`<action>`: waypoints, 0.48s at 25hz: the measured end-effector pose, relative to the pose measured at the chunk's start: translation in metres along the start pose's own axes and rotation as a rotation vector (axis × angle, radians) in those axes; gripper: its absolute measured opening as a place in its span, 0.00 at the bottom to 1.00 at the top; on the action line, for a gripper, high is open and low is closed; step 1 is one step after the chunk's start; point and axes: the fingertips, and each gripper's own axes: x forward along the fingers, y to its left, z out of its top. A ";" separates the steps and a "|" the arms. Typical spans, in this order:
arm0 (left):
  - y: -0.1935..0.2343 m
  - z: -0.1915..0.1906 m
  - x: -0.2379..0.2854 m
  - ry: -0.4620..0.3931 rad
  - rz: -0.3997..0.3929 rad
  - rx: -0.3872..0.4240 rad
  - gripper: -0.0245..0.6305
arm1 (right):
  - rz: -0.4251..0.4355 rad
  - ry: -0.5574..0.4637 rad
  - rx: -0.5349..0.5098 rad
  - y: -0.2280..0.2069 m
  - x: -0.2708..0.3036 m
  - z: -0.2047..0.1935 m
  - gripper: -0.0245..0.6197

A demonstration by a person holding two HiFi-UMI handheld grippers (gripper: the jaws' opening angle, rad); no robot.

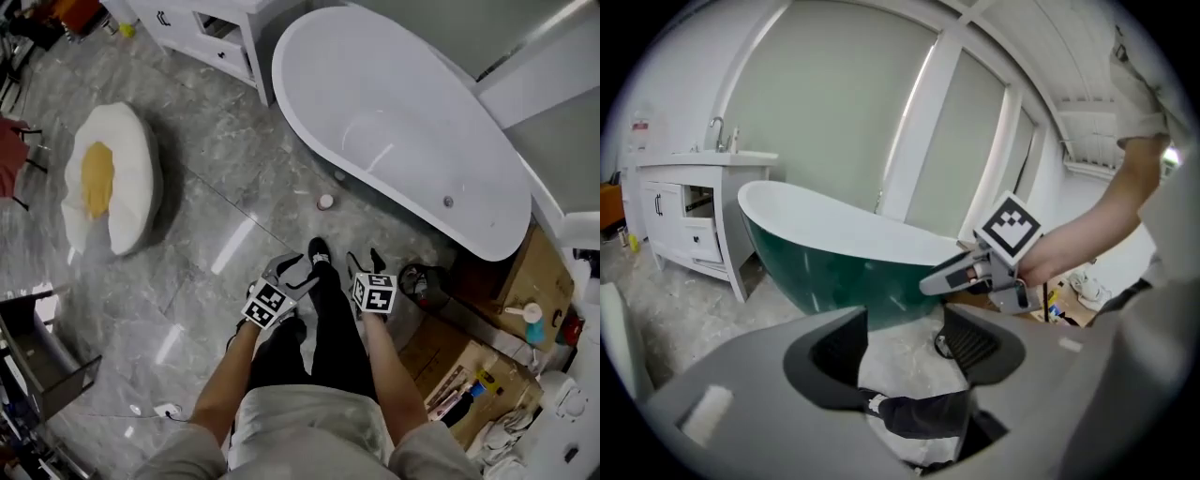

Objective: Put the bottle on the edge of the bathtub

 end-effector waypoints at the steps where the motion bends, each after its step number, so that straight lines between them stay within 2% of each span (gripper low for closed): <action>1: -0.007 0.005 -0.009 -0.006 0.005 -0.003 0.51 | 0.001 -0.016 0.003 0.006 -0.016 0.000 0.47; 12: -0.071 0.058 -0.090 -0.081 0.075 -0.005 0.51 | 0.036 -0.190 0.025 0.054 -0.151 0.006 0.47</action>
